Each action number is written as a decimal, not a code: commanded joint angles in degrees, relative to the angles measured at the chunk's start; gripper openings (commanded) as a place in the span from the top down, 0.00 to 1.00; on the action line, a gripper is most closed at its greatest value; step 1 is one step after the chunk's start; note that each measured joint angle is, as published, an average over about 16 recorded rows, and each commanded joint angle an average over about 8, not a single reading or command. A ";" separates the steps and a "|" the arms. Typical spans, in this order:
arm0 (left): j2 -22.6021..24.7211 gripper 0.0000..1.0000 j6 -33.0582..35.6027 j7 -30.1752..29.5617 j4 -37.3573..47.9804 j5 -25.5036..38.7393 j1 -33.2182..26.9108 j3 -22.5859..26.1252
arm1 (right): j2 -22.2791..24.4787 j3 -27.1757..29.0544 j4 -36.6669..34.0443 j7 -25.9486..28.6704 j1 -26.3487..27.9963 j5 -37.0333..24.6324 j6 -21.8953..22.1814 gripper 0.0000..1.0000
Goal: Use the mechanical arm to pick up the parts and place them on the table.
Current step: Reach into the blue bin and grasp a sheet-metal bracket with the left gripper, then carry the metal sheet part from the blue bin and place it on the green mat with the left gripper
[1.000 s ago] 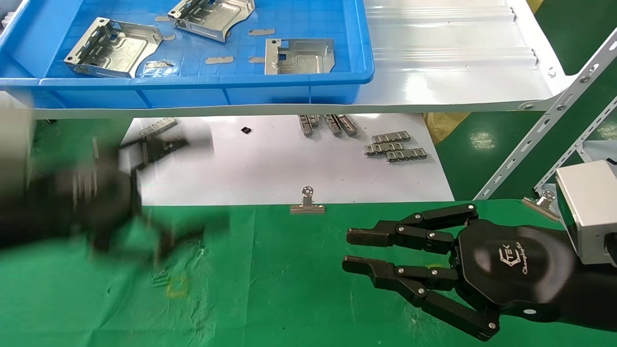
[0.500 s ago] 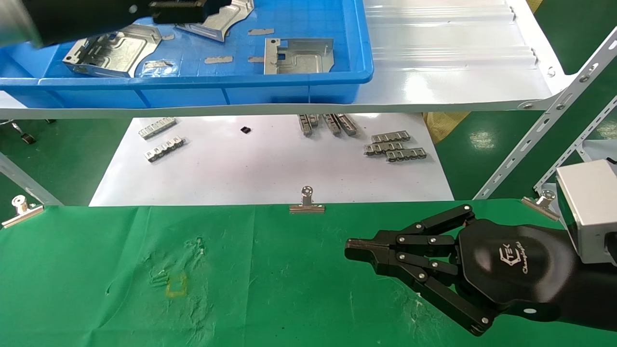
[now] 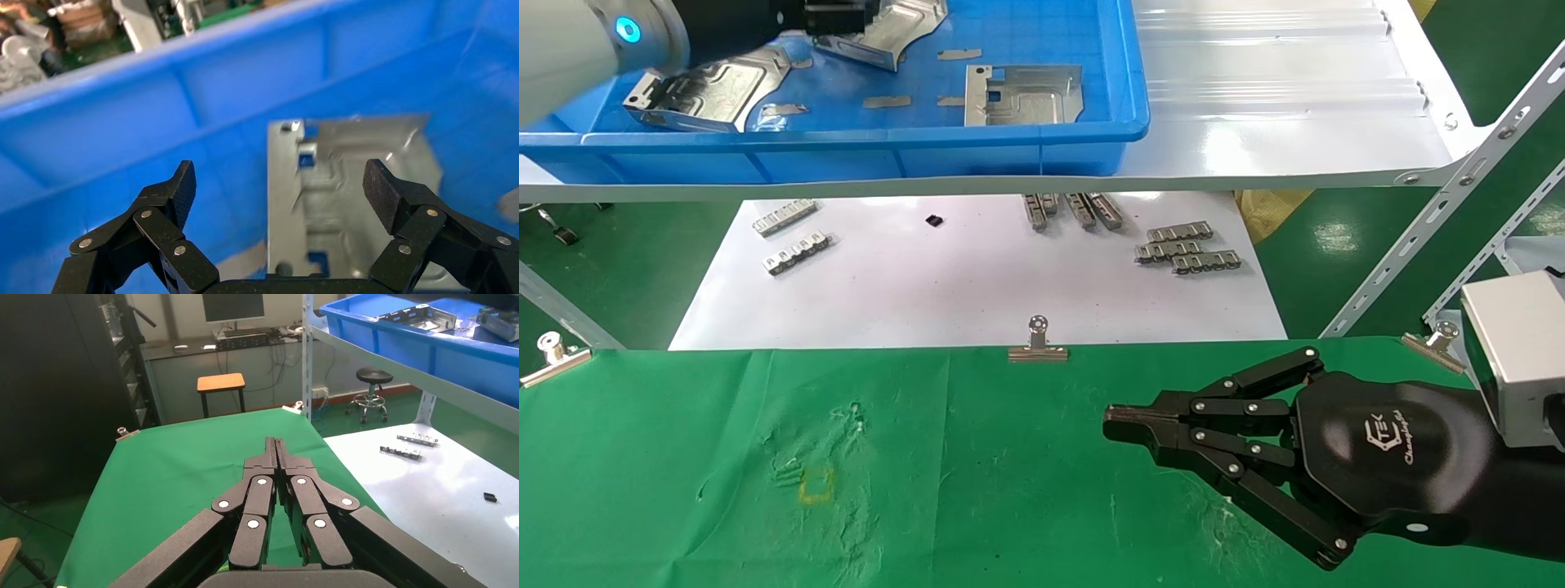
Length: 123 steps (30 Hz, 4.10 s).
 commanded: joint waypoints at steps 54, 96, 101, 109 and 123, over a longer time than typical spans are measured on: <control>-4.67 1.00 17.70 5.13 -1.40 -7.42 -0.17 -4.87 | 0.00 -0.01 0.00 -0.01 0.00 0.01 0.00 0.00; -25.43 1.00 50.86 41.93 -22.43 -11.79 24.66 14.16 | 0.01 -0.02 0.00 -0.01 0.01 0.02 0.01 0.00; -23.90 1.00 50.95 46.21 -15.89 -10.39 23.58 15.36 | 0.01 -0.02 0.00 -0.01 0.01 0.02 0.01 0.00; -22.62 0.86 51.05 48.90 -8.35 -8.06 21.42 17.34 | 0.01 -0.03 0.00 -0.01 0.01 0.02 0.01 0.00; -20.29 0.00 48.51 57.01 -2.55 -5.71 19.44 18.91 | 0.01 -0.03 0.00 -0.01 0.01 0.02 0.01 0.00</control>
